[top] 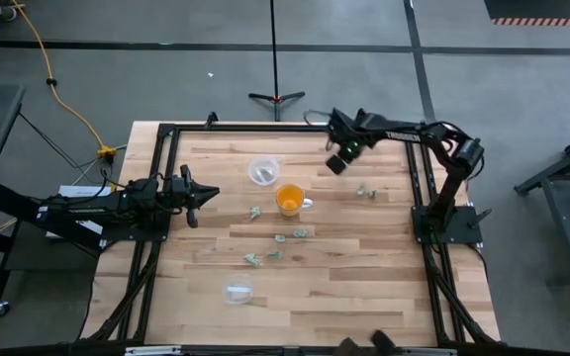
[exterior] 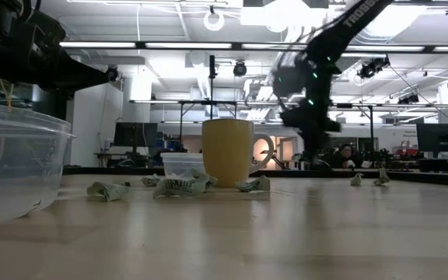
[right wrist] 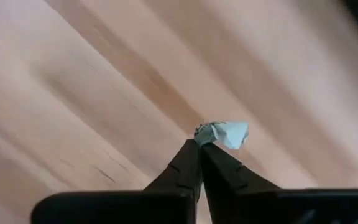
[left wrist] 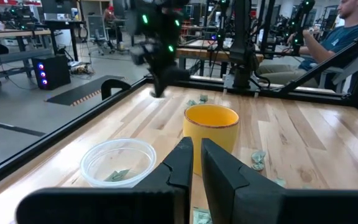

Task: Pick and place items into bin
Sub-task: Put the light green stevia packet into the top transparent bin

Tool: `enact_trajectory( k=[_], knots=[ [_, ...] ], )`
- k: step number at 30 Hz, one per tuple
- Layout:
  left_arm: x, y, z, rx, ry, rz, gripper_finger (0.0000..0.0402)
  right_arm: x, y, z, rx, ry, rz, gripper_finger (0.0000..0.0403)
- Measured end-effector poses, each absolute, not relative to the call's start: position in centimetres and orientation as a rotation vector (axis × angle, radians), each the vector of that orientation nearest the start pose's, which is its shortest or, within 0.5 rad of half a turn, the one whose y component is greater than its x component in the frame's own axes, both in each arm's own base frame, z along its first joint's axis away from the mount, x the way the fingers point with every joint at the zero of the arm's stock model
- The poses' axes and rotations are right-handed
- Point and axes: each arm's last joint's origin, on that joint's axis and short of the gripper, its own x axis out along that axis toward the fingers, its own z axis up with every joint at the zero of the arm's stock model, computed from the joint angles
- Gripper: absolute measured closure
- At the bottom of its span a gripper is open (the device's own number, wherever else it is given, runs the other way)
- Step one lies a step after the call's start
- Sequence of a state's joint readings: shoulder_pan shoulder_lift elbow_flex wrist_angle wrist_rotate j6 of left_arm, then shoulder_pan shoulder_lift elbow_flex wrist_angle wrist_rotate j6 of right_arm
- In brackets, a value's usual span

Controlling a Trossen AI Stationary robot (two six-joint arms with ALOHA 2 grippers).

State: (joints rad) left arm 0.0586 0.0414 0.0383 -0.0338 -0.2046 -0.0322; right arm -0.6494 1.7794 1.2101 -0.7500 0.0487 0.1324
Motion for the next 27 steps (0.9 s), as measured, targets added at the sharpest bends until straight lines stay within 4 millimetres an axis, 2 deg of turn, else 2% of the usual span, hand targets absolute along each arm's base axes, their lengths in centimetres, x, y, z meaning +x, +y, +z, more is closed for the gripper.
enact_trajectory(
  k=[3,6,9,12,15,18,24,27],
  knots=[
    [9.7,1.2,17.0,-0.029,0.033,0.264,0.0334,29.5,-21.0,21.5,0.437,1.049,-0.538,0.0397],
    [9.7,1.2,17.0,-0.029,0.033,0.264,0.0334,32.5,-20.5,24.5,0.327,0.822,-0.376,0.0397],
    [9.7,1.2,17.0,-0.029,0.033,0.264,0.0334,35.1,-19.0,27.1,0.201,0.642,-0.248,0.04],
    [9.7,1.2,17.0,-0.029,0.033,0.264,0.0334,37.0,-17.2,28.6,0.076,0.565,-0.18,0.0399],
    [9.7,1.2,17.0,-0.029,0.033,0.263,0.0334,38.3,-15.7,28.5,0.0,0.562,-0.164,0.0401],
    [9.7,1.2,17.0,-0.029,0.033,0.261,0.0334,39.1,-15.0,27.3,-0.011,0.593,-0.154,0.0399],
    [9.7,1.1,17.0,-0.029,0.033,0.258,0.0334,40.6,-15.5,23.8,0.023,0.648,-0.149,0.04],
    [9.7,1.1,17.0,-0.029,0.033,0.258,0.0334,41.2,-15.8,22.8,0.021,0.641,-0.148,0.0401]
  ],
)
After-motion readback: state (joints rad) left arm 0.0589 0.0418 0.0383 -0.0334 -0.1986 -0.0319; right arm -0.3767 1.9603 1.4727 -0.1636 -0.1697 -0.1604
